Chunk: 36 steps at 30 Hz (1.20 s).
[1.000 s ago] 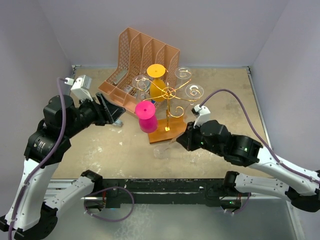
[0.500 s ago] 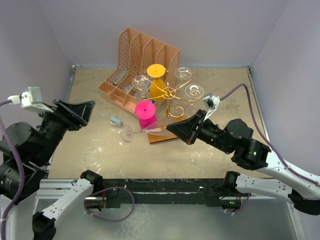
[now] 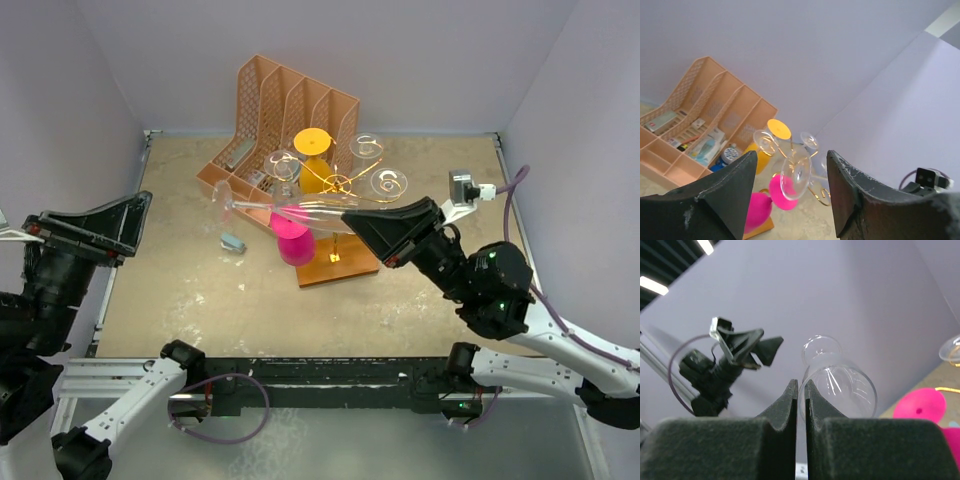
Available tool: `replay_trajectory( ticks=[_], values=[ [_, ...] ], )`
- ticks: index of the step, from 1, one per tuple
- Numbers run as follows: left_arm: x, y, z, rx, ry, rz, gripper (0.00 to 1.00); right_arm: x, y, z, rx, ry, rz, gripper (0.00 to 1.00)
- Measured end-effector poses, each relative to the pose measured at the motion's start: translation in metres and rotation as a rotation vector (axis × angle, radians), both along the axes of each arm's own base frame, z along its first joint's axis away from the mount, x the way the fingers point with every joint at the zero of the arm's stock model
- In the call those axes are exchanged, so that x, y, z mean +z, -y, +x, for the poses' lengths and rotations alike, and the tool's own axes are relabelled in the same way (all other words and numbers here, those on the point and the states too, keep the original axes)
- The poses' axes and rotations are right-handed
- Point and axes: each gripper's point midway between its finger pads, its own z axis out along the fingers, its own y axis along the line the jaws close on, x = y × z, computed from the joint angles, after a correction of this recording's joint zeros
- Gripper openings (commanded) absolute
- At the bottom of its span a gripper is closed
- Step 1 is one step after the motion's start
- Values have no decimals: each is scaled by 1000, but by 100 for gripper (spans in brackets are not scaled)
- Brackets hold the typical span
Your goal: Place the wine glass upside down on the wine glass rack
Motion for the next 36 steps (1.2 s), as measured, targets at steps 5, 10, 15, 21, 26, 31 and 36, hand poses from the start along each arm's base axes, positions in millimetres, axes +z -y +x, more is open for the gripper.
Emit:
replay_trajectory(
  ticks=[5, 10, 15, 21, 26, 31, 36],
  values=[
    [13, 16, -4, -95, 39, -59, 56, 28, 9, 8, -39, -3, 152, 0],
    [14, 45, 6, -224, 56, -136, 56, 43, 9, 24, -87, -31, 273, 0],
    [11, 71, 32, -307, 50, -209, 56, 43, -9, 40, -106, -46, 319, 0],
    [16, 90, 68, -336, 27, -311, 56, 36, -45, 55, -93, -41, 314, 0],
    [15, 82, 89, -261, 3, -393, 56, 36, -60, 59, -74, -31, 327, 0],
    [11, 69, 98, -175, -19, -449, 56, 45, -57, 57, -66, -11, 359, 0],
    [14, 61, 102, -135, -16, -491, 46, 56, -51, 52, -52, 11, 398, 0]
  ],
)
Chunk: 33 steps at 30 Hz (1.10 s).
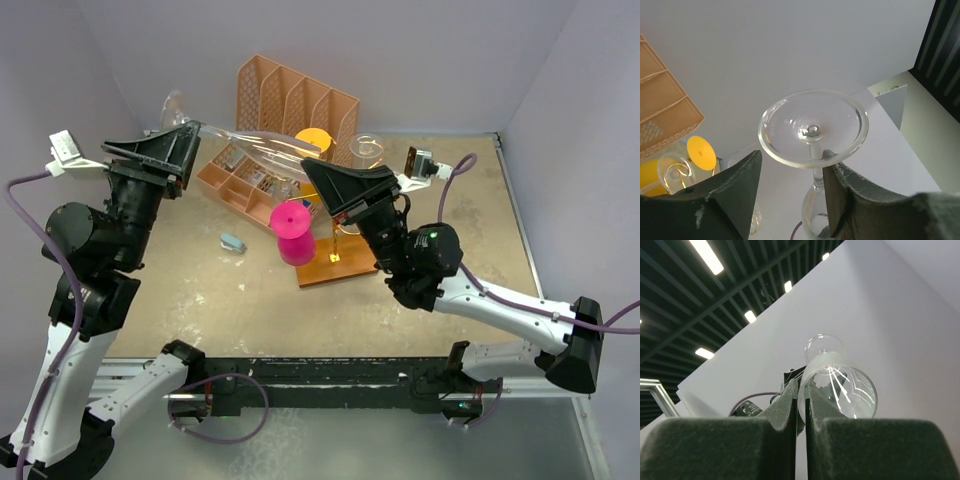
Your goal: Place the wine glass upside down on the wine glass rack
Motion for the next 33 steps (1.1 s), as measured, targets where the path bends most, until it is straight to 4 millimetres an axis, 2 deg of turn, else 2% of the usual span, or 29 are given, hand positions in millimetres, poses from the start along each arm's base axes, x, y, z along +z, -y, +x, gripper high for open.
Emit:
replay_trajectory(
  ticks=[3, 23, 30, 33],
  values=[
    [3, -4, 3, 22, 1, -25, 40, 0, -2, -2, 15, 6, -1, 0],
    [28, -17, -3, 69, 114, -103, 28, -8, -21, -14, 149, -1, -12, 0],
    [34, -21, -2, 90, 160, -127, 13, -13, -29, -19, 218, -20, -11, 0],
    [37, -22, -4, 95, 184, -133, 0, -15, -32, -21, 247, -28, -7, 0]
  ],
)
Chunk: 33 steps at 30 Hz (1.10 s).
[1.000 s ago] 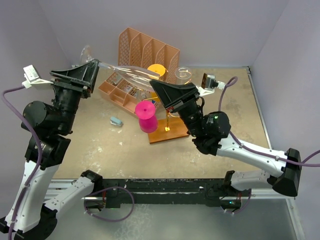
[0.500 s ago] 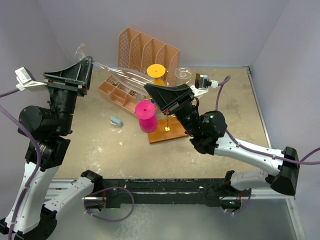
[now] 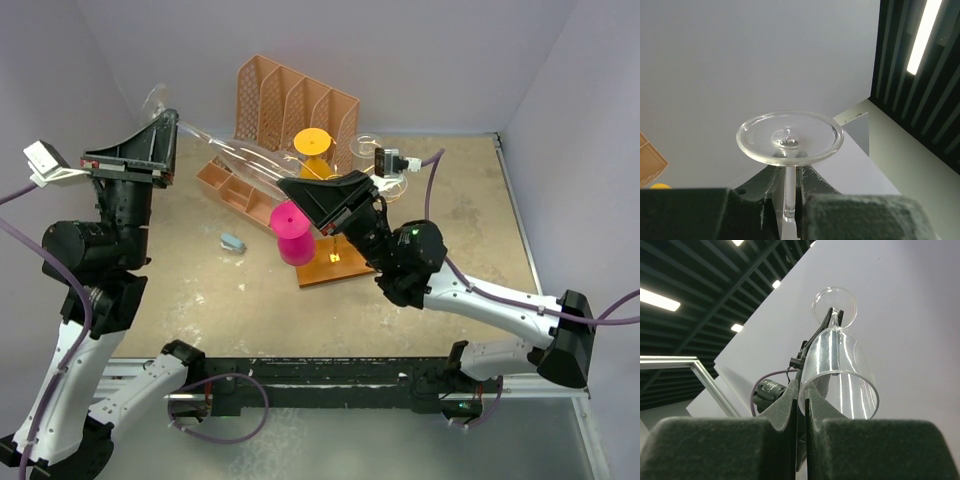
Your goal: Place the wine glass upside down on the wine glass rack
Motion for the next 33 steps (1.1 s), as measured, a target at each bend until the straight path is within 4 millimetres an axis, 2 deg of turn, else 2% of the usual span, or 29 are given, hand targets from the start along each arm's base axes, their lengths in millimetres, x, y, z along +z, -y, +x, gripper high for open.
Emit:
replay_trajectory(
  ticks=[7, 9, 14, 16, 24, 29, 33],
  values=[
    [3, -2, -3, 20, 37, 20, 0, -1, -3, -3, 38, -14, 6, 0],
    [4, -3, -6, 26, 44, 31, 0, -3, -3, -3, 41, -18, 4, 12],
    [6, -10, -11, 68, 60, 54, 0, -8, -4, -6, 64, -24, -6, 60],
    [6, -14, -12, 95, 63, 66, 0, -10, -1, -8, 63, -24, -15, 69],
    [4, -24, -15, 171, 39, 153, 0, -14, 26, -13, -6, -24, -58, 75],
    [11, -34, -30, 222, 40, 231, 0, -26, 32, -6, -93, -29, -159, 76],
    [21, -33, -44, 222, 65, 322, 0, -34, 34, 1, -173, 4, -267, 77]
  ],
)
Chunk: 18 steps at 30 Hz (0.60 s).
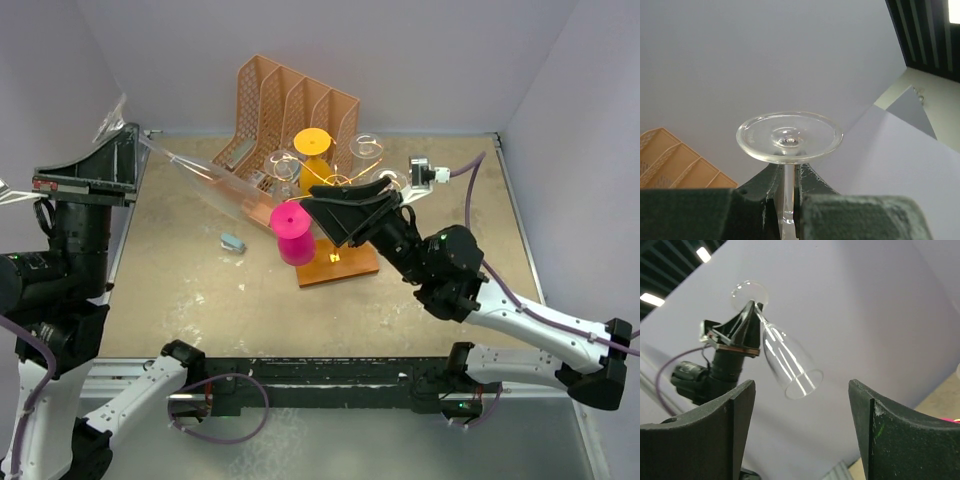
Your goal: Place the wine glass upside down on the wine glass rack
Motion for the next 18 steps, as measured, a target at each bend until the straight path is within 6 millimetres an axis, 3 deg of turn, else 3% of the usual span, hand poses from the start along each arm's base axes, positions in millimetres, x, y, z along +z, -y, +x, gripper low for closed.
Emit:
replay_trajectory(
  ticks=[5, 10, 15, 18],
  values=[
    [-3, 20, -13, -78, 10, 167, 0, 12, -2, 0, -52, 112, -122, 77],
    [-22, 58, -19, -244, 10, 335, 0, 30, -12, -9, -34, 260, -197, 76],
    [-52, 94, -24, -435, 15, 439, 0, 27, -36, -20, 51, 362, -256, 71],
    [-65, 105, -27, -502, 5, 472, 0, 15, -57, -26, 126, 402, -296, 67]
  ],
)
